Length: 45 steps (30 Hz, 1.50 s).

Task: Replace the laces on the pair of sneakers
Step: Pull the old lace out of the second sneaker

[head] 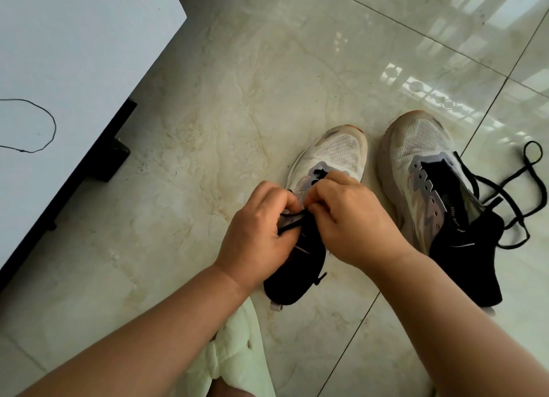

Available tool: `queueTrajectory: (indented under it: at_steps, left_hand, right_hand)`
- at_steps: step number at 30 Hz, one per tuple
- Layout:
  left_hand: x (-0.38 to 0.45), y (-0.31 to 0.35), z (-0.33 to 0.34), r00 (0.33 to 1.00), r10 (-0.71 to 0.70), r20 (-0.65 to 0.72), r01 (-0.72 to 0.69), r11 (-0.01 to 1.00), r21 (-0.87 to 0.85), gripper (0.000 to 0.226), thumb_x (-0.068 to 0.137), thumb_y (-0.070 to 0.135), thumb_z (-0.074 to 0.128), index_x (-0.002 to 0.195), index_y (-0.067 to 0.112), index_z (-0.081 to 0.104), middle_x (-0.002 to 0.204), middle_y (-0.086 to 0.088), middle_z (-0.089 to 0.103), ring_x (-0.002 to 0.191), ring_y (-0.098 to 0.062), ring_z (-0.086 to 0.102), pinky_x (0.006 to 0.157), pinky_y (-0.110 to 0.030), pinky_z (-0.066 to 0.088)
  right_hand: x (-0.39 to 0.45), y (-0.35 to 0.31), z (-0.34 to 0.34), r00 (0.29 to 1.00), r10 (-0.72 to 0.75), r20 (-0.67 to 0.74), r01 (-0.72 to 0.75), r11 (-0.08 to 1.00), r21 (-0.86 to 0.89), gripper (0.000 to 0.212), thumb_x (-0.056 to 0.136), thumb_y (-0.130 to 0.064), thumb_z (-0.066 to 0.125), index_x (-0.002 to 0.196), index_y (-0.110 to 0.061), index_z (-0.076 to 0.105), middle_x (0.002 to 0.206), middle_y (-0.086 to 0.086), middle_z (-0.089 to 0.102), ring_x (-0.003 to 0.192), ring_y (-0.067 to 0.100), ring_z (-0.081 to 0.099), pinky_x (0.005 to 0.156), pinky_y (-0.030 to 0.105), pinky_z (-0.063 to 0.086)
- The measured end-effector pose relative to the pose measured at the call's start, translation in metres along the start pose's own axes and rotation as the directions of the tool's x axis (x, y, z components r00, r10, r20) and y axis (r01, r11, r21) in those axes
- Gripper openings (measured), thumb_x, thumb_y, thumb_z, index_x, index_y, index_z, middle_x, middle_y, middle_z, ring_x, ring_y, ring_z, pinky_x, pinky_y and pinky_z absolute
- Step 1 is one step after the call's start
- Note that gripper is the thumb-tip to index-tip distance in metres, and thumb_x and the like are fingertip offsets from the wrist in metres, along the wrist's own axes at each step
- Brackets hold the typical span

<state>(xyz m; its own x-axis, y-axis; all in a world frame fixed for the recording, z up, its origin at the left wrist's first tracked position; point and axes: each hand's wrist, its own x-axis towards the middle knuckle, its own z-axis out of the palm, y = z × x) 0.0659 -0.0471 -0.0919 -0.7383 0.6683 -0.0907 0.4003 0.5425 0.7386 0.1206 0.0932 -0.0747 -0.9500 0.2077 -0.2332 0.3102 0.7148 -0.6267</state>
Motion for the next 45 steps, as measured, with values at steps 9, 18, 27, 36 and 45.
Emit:
queueTrajectory:
  at_steps: [9, 18, 27, 36, 45]
  left_hand:
    - [0.001, -0.007, 0.002, 0.998, -0.056, -0.009, 0.056, 0.998, -0.004, 0.023, 0.073, 0.005, 0.072, 0.092, 0.014, 0.062, 0.091, 0.009, 0.052, 0.063, 0.017, 0.046, 0.058, 0.002, 0.030]
    - [0.003, -0.008, -0.001, 0.998, -0.038, 0.051, 0.037, 0.999, 0.011, 0.022, 0.073, 0.001, 0.066, 0.092, 0.010, 0.062, 0.095, 0.005, 0.055, 0.060, 0.012, 0.048, 0.055, -0.002, 0.033]
    - [0.003, -0.008, -0.001, 0.997, -0.058, 0.056, 0.058, 0.998, -0.008, 0.021, 0.074, 0.005, 0.066, 0.094, 0.013, 0.062, 0.096, 0.006, 0.054, 0.062, 0.015, 0.047, 0.058, 0.000, 0.034]
    - [0.003, -0.006, -0.001, 0.994, -0.062, 0.093, 0.061, 0.998, 0.017, 0.024, 0.076, 0.006, 0.066, 0.098, 0.012, 0.059, 0.098, 0.006, 0.052, 0.063, 0.009, 0.049, 0.057, -0.003, 0.035]
    - [0.004, -0.006, -0.001, 0.994, -0.080, 0.079, 0.079, 0.997, 0.017, 0.023, 0.075, 0.007, 0.066, 0.097, 0.012, 0.061, 0.098, 0.008, 0.052, 0.062, 0.011, 0.049, 0.057, -0.001, 0.034]
  right_hand:
    - [-0.027, 0.003, 0.023, 0.869, 0.424, -0.255, -0.215, 0.787, 0.579, 0.016, 0.093, -0.007, 0.048, 0.086, -0.021, 0.051, 0.086, 0.000, 0.054, 0.078, 0.007, 0.050, 0.070, 0.015, 0.039]
    - [-0.011, -0.001, 0.001, 0.986, 0.111, -0.121, -0.066, 0.943, 0.325, 0.036, 0.083, -0.003, 0.061, 0.114, -0.021, 0.066, 0.099, -0.005, 0.050, 0.098, 0.010, 0.045, 0.085, 0.010, 0.035]
    - [0.002, 0.008, 0.005, 0.908, 0.299, -0.294, -0.181, 0.912, 0.368, 0.014, 0.092, -0.006, 0.046, 0.090, -0.014, 0.057, 0.092, 0.002, 0.056, 0.085, 0.017, 0.056, 0.075, 0.027, 0.044]
    - [-0.005, -0.002, 0.002, 0.975, 0.046, -0.219, -0.001, 0.980, 0.198, 0.046, 0.077, 0.005, 0.056, 0.114, -0.020, 0.065, 0.108, -0.001, 0.056, 0.103, 0.020, 0.045, 0.090, 0.027, 0.036]
    - [0.009, 0.005, -0.005, 0.990, -0.002, -0.140, 0.023, 0.988, 0.152, 0.011, 0.082, 0.002, 0.059, 0.084, -0.006, 0.067, 0.088, 0.004, 0.059, 0.081, 0.017, 0.053, 0.071, 0.024, 0.042]
